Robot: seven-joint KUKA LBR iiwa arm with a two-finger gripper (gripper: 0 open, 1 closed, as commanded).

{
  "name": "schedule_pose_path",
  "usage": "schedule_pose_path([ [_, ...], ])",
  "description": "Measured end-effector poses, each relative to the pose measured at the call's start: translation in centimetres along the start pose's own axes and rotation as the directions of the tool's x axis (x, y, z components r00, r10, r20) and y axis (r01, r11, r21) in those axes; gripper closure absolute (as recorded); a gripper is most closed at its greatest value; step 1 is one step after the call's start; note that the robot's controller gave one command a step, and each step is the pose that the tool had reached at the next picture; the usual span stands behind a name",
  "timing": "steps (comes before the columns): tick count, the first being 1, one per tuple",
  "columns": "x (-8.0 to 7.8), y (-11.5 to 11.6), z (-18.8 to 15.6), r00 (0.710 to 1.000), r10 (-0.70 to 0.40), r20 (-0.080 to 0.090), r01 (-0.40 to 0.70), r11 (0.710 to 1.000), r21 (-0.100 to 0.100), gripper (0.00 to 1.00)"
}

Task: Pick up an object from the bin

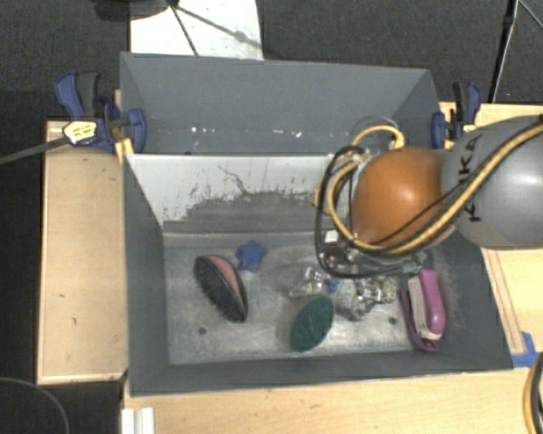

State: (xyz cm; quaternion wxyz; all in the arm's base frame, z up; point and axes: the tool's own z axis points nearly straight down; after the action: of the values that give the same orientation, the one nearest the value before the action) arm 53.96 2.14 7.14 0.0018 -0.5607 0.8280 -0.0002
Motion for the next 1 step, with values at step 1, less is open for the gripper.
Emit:
schedule_pose_path([
  [1, -0.11, -0.21, -0.35, 1.0, 0.004, 0.005, -0.004, 1.0, 0.007, 1.0],
])
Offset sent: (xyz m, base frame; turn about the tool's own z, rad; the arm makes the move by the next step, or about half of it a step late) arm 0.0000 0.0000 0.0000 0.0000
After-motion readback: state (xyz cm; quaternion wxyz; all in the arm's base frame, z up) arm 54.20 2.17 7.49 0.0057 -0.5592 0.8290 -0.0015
